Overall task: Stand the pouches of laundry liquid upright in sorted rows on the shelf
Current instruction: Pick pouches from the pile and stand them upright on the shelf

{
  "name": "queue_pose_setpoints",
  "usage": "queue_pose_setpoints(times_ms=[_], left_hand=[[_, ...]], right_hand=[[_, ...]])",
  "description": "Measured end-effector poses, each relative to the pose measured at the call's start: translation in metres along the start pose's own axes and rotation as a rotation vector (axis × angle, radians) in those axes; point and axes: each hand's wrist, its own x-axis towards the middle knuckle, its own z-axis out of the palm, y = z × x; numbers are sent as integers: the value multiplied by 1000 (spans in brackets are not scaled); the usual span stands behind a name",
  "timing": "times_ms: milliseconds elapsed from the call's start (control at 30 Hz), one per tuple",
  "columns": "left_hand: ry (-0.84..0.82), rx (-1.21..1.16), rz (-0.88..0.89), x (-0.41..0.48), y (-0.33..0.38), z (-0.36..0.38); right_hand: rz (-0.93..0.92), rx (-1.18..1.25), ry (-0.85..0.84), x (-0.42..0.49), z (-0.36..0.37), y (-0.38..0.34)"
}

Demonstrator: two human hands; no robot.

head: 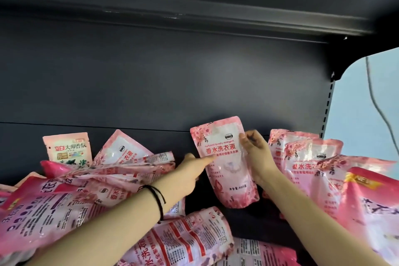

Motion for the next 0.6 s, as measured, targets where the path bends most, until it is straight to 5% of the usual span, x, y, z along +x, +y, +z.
queue_pose_setpoints(times_ms=[167,300,433,600], left_hand=[[-89,122,-57,17,-11,4],[-163,184,-1,22,-14,8],[-241,259,58,20,-19,11],[-129,253,126,24,-22,12]], right_hand=[[97,109,96,-13,-14,11],[236,-65,254,-20,-20,16],[442,-204,78,-32,-18,18],[386,-200,81,-27,-17,31]])
